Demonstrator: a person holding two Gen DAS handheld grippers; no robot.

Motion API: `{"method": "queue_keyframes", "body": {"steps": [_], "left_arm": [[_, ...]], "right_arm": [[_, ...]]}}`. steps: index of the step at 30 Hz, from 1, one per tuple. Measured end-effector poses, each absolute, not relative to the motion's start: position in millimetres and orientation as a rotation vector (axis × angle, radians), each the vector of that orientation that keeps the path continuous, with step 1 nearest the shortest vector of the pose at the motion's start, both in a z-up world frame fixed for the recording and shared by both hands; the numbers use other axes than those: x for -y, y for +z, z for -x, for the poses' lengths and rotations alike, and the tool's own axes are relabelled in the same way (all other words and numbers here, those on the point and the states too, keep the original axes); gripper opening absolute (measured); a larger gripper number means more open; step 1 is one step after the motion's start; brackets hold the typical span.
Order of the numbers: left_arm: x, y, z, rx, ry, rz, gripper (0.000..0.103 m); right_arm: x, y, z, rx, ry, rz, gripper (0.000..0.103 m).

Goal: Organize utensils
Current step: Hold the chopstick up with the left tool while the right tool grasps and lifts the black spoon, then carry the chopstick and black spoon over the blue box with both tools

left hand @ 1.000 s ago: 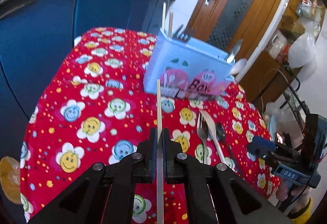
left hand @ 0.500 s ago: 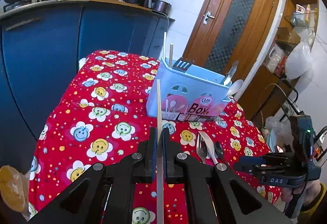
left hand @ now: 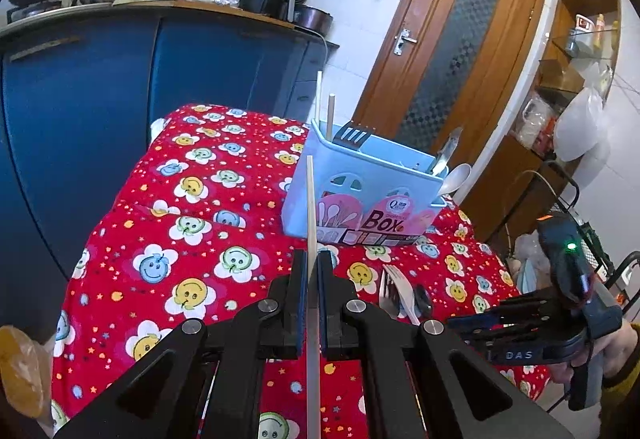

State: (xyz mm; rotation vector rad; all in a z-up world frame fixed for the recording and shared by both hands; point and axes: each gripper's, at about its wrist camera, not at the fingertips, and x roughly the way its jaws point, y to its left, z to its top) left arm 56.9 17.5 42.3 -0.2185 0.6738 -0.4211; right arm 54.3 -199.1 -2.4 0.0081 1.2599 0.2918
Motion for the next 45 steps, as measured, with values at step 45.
{"method": "queue_keyframes", "body": {"steps": [45], "left_arm": [[57,132,-114,-0.337,-0.480,0.265,0.005]], "right_arm": [[250,86,-41,-0.504,0.309,-0.188,0.008]]}}
